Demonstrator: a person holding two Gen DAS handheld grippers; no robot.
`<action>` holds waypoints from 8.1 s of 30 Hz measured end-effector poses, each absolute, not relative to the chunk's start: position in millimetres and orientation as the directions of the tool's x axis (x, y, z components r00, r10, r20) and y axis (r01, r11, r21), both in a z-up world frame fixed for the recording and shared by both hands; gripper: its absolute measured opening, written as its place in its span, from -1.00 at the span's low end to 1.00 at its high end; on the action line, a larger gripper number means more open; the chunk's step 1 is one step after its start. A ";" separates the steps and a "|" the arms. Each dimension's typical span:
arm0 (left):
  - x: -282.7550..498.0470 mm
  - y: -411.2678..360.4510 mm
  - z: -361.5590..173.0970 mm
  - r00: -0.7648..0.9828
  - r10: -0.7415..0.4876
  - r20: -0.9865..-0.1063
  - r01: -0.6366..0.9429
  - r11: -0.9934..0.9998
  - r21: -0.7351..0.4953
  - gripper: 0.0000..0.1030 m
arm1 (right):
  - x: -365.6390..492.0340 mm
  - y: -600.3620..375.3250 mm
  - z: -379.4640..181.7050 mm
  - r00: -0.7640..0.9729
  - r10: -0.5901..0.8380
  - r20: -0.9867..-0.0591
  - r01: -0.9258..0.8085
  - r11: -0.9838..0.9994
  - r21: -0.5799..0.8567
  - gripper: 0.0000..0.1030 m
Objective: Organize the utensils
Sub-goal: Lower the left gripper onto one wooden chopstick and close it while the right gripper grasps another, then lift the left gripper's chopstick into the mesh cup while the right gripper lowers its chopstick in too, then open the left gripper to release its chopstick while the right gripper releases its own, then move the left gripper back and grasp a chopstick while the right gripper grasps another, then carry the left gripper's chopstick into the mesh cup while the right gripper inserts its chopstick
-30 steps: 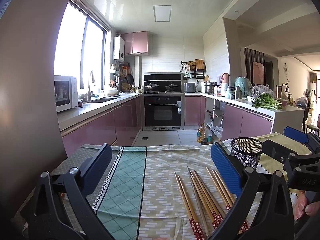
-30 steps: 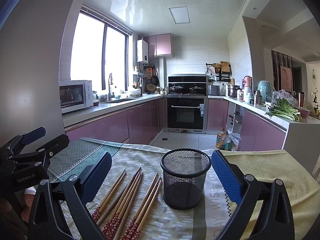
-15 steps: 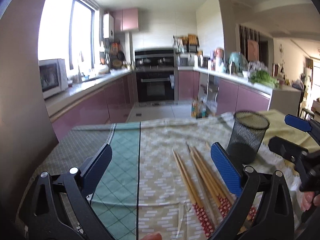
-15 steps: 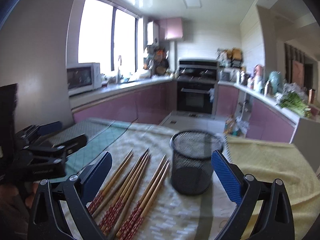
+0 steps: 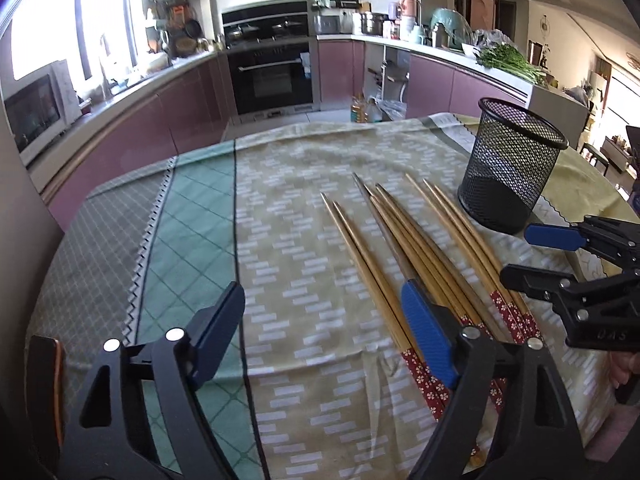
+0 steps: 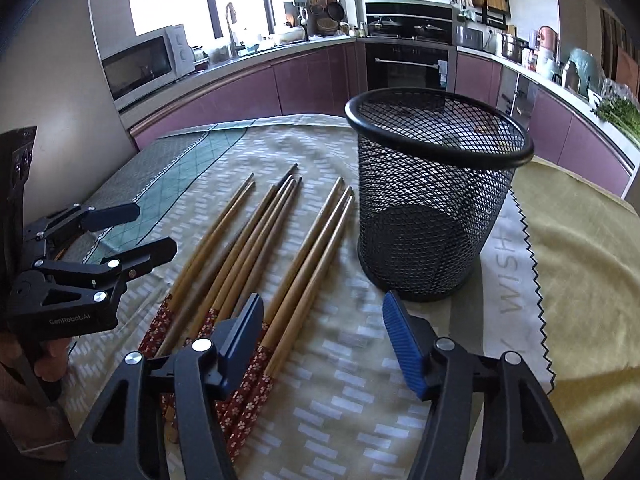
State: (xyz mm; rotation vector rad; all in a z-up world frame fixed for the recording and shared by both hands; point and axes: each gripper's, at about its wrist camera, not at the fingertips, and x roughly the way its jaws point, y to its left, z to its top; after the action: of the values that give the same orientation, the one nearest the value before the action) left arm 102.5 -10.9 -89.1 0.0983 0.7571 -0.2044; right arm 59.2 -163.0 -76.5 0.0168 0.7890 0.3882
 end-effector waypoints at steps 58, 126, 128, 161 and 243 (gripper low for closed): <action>85.3 -2.8 4.3 0.653 -0.491 -0.577 0.428 0.867 -0.255 -0.85 | 39.0 -205.3 4.0 0.702 0.524 -0.483 -0.449 0.851 0.271 -0.89; 118.6 -19.5 -20.8 0.701 -0.339 -0.627 0.363 0.927 -0.095 -0.21 | 56.7 -200.1 -15.1 0.656 0.559 -0.508 -0.509 0.824 0.249 -0.31; 116.0 -14.2 -33.4 0.680 -0.340 -0.650 0.358 0.927 -0.111 -0.21 | 58.7 -195.5 -30.1 0.629 0.556 -0.543 -0.499 0.825 0.267 -0.31; 123.6 -29.7 -101.6 0.561 -0.277 -0.780 0.340 0.936 -0.088 -0.28 | 80.0 -158.7 -76.7 0.565 0.417 -0.712 -0.408 0.891 0.198 -0.46; 111.1 -39.8 52.7 0.649 -0.609 -0.456 0.534 0.791 -0.297 -0.86 | 51.8 -257.8 34.3 0.768 0.527 -0.363 -0.437 0.846 0.305 -0.89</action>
State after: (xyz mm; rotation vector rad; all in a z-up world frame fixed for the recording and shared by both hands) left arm 111.1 -39.8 52.7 -0.1402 0.5685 -0.6522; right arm 51.8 -257.8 34.3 0.2080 0.4542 0.5271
